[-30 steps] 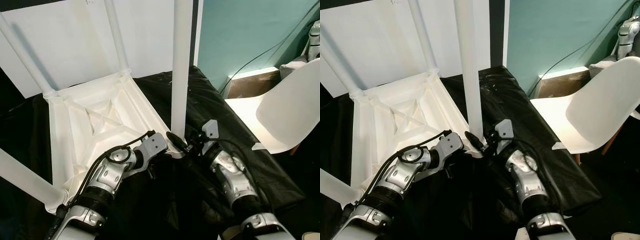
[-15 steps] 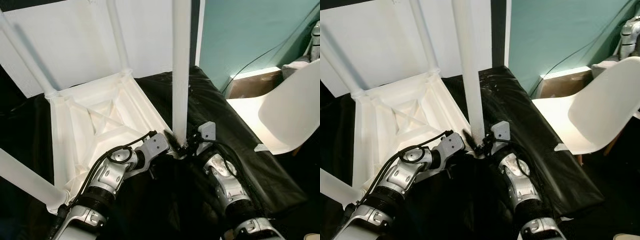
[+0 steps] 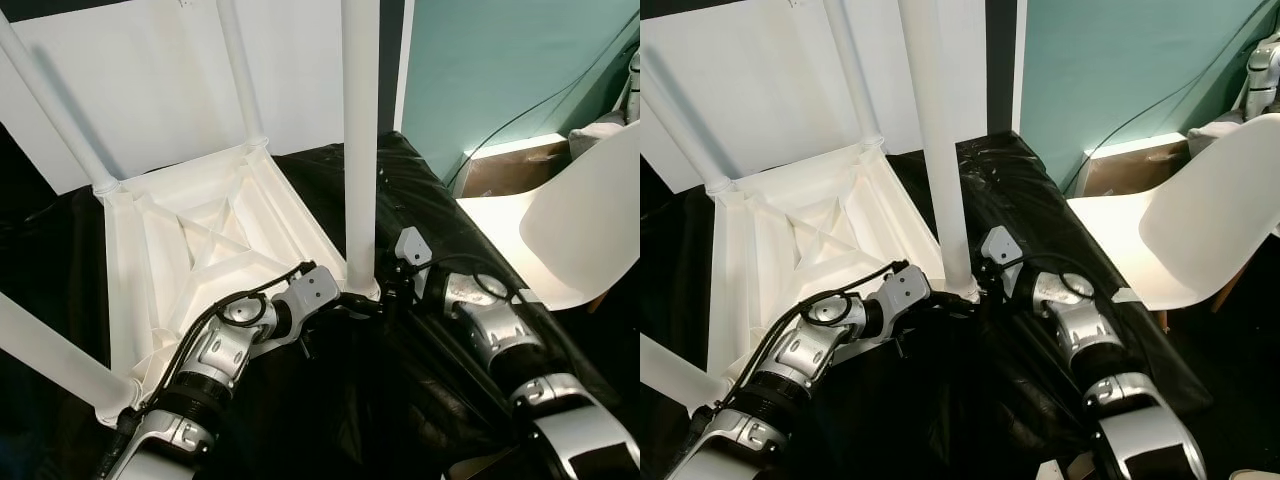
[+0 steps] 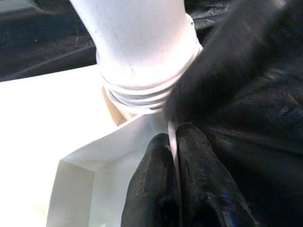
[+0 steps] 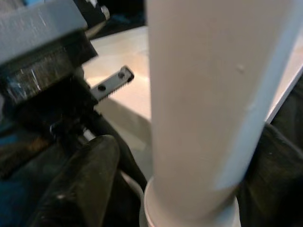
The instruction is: Building children table
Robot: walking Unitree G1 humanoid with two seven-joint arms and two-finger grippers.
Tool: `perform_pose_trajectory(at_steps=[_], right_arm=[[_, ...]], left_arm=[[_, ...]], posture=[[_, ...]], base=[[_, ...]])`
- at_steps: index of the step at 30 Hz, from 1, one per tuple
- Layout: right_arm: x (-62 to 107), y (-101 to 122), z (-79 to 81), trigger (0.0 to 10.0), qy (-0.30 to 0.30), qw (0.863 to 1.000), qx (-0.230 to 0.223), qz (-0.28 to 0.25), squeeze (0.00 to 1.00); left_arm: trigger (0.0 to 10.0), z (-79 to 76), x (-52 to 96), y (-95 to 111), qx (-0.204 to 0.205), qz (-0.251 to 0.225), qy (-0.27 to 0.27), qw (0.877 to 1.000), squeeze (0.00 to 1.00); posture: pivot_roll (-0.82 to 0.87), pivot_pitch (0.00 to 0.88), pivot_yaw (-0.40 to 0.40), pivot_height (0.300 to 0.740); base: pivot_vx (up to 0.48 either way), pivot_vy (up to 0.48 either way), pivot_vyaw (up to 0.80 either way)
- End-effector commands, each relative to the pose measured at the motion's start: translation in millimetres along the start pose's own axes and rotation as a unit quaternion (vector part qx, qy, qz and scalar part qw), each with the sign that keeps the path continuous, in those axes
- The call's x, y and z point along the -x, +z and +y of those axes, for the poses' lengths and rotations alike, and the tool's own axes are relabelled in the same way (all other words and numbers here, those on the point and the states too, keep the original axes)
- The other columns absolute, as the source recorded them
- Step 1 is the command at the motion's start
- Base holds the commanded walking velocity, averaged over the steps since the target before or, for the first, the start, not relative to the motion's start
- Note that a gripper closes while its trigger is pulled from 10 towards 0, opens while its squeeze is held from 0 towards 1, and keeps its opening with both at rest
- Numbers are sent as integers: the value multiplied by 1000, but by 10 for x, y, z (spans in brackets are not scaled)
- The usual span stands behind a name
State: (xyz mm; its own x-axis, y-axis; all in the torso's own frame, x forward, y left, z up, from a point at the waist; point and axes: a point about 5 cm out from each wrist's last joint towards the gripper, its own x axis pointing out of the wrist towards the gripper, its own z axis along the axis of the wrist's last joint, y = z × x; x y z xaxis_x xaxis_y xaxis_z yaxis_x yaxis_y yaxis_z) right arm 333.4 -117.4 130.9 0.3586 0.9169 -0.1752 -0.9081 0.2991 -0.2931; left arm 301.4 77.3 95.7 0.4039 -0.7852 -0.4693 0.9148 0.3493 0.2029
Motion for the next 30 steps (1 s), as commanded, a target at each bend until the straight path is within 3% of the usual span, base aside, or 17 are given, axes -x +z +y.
perform_pose_trajectory(at_steps=[1, 2, 3, 11, 12, 14, 15, 16, 18, 19, 21, 22, 23, 28, 29, 30], right_arm=[[-14, -40, 51, 2000, 50, 999, -8, 16, 0], [-14, -40, 51, 2000, 50, 999, -8, 16, 0], [3, -26, 34, 0, 57, 998, -6, 13, 0], [2, 10, -5, 0, 69, 997, -24, -5, 0], [-73, 8, 82, 0, 38, 997, -48, -41, 0], [-109, 21, 114, 0, 12, 997, -48, -59, 0], [-194, 81, 149, 0, -110, 986, -50, -112, 0], [-194, 81, 149, 0, -110, 986, -50, -112, 0], [-207, 115, 157, 0, -224, 960, -73, -149, 0], [-207, 115, 157, 0, -224, 960, -73, -149, 0], [-208, 138, 171, 0, -294, 937, -81, -168, 0], [-208, 138, 171, 0, -294, 937, -81, -168, 0], [-208, 164, 138, 0, -333, 923, -79, -178, 0], [-209, 186, 80, 0, -371, 907, -83, -181, 0], [-241, 186, 117, 1725, -360, 912, -84, -179, 0], [-264, 186, 146, 1725, -352, 915, -84, -179, 0]], left_arm=[[10000, -332, -86, -440, 81, 48, -42, 995, 0], [10000, -332, -86, -440, 81, 48, -42, 995, 0], [10000, -329, -82, -443, 81, 48, -41, 995, 0], [10000, -307, -84, -441, 81, 49, -39, 995, 0], [10000, -304, -85, -437, 80, 49, -38, 995, 0], [10000, -301, -87, -434, 80, 48, -38, 995, 0], [10000, -293, -86, -429, 79, 48, -36, 995, 0], [10000, -293, -86, -429, 79, 48, -36, 995, 0], [10000, -288, -83, -428, 79, 48, -35, 995, 0], [10000, -288, -83, -428, 79, 48, -35, 995, 0], [10000, -287, -77, -431, 80, 48, -35, 995, 0], [10000, -287, -77, -431, 80, 48, -35, 995, 0], [10000, -300, -76, -440, 79, 50, -38, 995, 0], [10000, -314, -88, -440, 77, 51, -44, 995, 0], [10000, -310, -91, -436, 77, 50, -43, 995, 0], [10000, -307, -92, -433, 77, 50, -43, 995, 0]], posture=[[38, 0, 2, 740], [38, 0, 2, 740], [45, 0, 0, 740], [42, 0, 2, 740], [42, 0, 2, 740], [42, 0, -1, 740], [42, 0, -3, 740], [42, 0, -3, 740], [45, 0, -6, 740], [45, 0, -6, 740], [42, 0, 1, 740], [42, 0, 1, 740], [34, 0, 10, 740], [32, 0, 13, 740], [31, 0, 13, 740], [31, 0, 13, 740]], base=[[0, 0, 0], [0, 0, 0], [0, 0, 0], [0, 0, 0], [0, 0, 0], [0, 0, 0], [0, 0, 0], [0, 0, 0], [0, 0, 0], [0, 0, 0], [0, 0, 0], [0, 0, 0], [0, 0, 0], [0, 0, 0], [0, 0, 0], [0, 0, 0]])
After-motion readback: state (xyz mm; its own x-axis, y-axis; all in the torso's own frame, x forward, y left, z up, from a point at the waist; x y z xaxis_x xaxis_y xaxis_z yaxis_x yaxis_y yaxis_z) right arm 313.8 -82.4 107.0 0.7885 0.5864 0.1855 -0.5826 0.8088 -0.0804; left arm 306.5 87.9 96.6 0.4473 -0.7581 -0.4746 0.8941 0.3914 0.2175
